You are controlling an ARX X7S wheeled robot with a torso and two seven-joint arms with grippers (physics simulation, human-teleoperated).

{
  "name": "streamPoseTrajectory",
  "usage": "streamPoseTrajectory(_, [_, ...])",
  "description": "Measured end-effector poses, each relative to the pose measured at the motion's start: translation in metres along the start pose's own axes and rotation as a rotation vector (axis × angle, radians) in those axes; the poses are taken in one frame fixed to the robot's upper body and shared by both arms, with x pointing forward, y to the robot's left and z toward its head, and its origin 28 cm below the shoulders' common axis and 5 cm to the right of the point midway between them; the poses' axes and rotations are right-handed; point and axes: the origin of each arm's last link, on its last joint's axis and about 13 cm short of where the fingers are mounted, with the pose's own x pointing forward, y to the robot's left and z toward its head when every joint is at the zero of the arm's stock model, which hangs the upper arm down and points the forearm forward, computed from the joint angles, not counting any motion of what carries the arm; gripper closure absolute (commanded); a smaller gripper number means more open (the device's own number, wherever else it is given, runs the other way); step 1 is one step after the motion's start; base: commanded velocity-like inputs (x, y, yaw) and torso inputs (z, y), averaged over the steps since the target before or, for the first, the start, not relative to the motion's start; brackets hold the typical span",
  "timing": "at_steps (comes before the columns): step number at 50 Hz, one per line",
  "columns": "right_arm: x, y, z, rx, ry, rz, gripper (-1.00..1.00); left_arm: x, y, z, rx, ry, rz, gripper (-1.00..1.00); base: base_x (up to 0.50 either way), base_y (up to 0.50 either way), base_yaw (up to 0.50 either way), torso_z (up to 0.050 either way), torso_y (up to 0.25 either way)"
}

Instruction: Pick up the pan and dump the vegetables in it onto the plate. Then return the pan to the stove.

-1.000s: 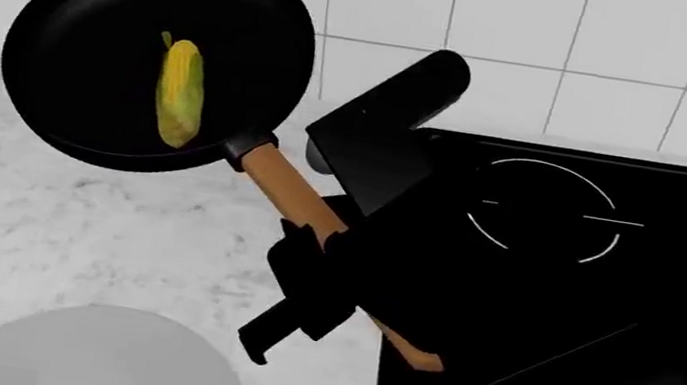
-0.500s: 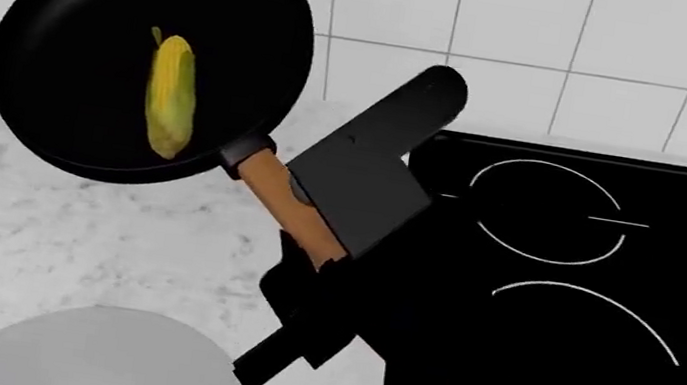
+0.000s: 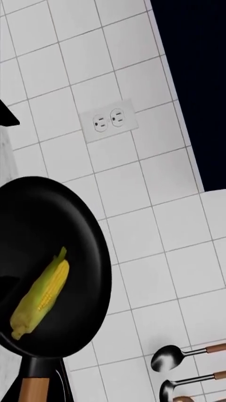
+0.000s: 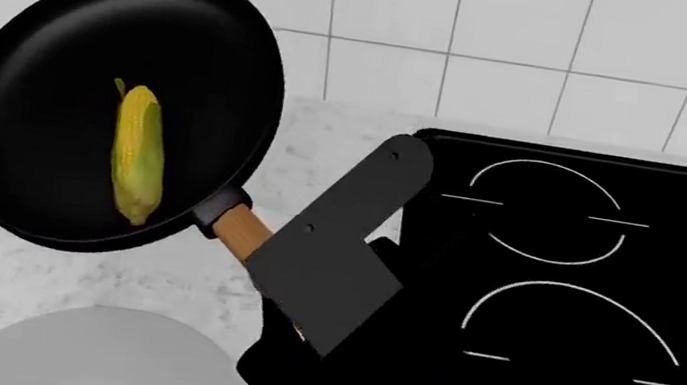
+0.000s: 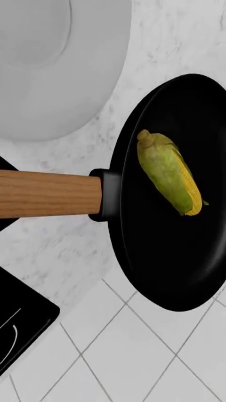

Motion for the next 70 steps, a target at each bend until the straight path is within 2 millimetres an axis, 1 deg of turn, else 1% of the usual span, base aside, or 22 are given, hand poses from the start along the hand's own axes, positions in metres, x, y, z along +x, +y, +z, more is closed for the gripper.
streamPoseTrajectory(24, [-0.033,0.026,0.001,-0.154,0.008,-0.035,1.00,-0.002,0.000,0.000,-0.015,-0.003,-0.006,-1.00,0.00,0.00,0.00,0.000,0.003])
streamPoseTrajectory(48, [-0.051,0.024,0.003,-0.310,0.088,-0.133,1.00,-0.004,0.000,-0.001,-0.040,0.007,-0.024,-1.00,0.00,0.00,0.00,0.000,0.002])
streamPoseTrajectory(63, [-0.068,0.017,0.013,-0.367,0.107,-0.164,1.00,-0.003,-0.001,0.001,-0.062,0.009,-0.041,-1.00,0.00,0.00,0.00,0.000,0.003])
streamPoseTrajectory(70, [-0.078,0.017,0.016,-0.441,0.136,-0.201,1.00,-0.002,-0.001,0.002,-0.073,0.009,-0.050,-1.00,0.00,0.00,0.00,0.000,0.001])
